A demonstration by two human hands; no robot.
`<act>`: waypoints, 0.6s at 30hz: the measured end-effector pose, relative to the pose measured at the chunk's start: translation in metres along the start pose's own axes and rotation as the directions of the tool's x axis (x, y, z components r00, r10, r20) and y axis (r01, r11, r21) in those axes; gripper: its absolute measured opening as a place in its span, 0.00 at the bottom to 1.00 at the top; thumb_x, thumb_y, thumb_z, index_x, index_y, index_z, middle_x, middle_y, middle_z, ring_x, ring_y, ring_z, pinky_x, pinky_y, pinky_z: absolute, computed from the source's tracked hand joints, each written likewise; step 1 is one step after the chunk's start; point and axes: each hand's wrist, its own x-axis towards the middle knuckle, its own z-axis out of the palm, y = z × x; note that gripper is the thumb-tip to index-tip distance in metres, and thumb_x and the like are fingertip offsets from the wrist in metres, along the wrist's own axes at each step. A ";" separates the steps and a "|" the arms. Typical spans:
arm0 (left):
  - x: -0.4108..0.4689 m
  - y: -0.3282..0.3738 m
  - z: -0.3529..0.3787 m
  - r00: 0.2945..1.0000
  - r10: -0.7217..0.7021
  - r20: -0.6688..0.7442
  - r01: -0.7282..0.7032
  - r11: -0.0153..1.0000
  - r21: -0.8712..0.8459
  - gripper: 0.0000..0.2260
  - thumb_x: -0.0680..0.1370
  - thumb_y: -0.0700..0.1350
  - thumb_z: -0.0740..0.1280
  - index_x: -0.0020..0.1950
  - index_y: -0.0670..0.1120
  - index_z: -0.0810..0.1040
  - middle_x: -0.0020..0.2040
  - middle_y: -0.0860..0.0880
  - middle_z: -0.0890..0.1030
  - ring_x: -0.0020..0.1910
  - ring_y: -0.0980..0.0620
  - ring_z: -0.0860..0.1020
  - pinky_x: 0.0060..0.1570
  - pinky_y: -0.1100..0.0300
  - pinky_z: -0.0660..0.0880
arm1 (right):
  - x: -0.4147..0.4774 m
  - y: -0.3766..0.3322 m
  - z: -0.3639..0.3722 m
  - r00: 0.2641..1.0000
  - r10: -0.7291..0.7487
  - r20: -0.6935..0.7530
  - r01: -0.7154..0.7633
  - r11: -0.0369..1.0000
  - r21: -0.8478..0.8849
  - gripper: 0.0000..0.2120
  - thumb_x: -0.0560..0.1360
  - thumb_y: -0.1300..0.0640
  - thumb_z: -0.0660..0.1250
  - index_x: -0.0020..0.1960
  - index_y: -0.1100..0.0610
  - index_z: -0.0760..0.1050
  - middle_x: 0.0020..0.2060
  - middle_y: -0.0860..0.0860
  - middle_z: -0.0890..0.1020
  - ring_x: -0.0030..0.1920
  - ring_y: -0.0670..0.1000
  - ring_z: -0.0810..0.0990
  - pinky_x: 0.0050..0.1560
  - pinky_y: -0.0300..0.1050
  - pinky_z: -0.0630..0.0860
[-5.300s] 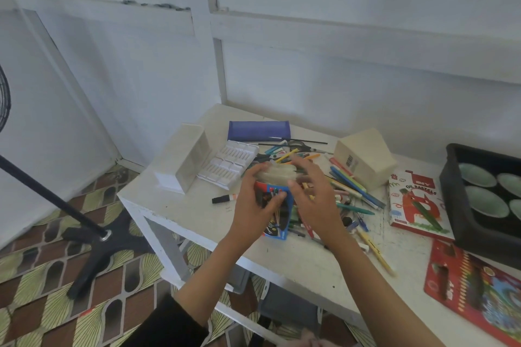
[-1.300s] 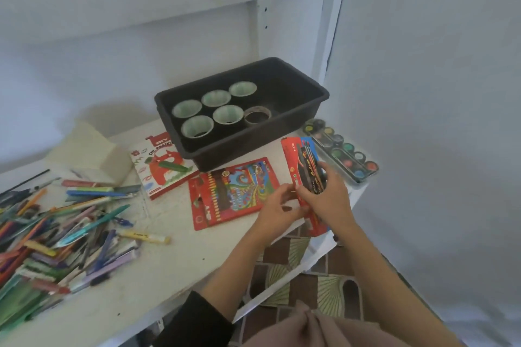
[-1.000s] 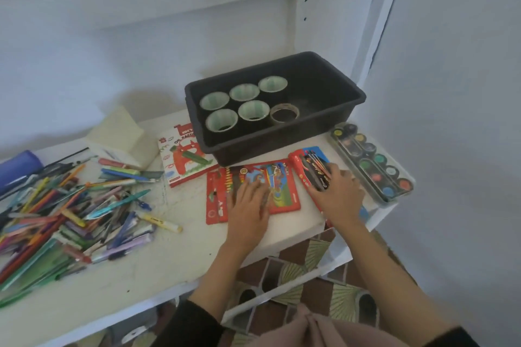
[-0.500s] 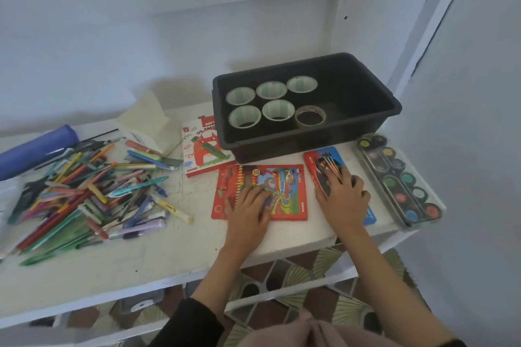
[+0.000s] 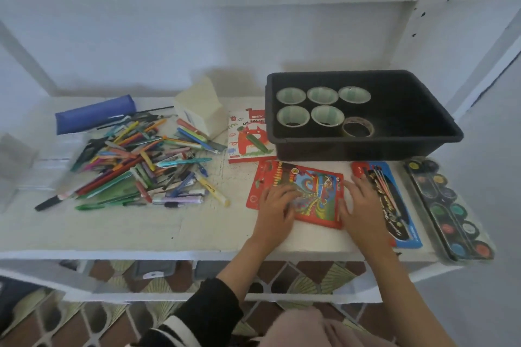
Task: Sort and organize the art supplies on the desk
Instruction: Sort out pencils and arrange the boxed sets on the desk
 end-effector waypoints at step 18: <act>-0.058 -0.164 -0.317 0.749 -0.268 -0.606 0.230 0.963 -0.140 0.15 0.72 0.29 0.62 0.41 0.48 0.80 0.40 0.54 0.80 0.43 0.56 0.78 0.46 0.65 0.73 | 0.006 -0.318 0.156 0.813 -0.575 0.092 0.518 0.787 0.336 0.09 0.69 0.69 0.70 0.48 0.61 0.81 0.57 0.59 0.79 0.65 0.61 0.72 0.63 0.59 0.72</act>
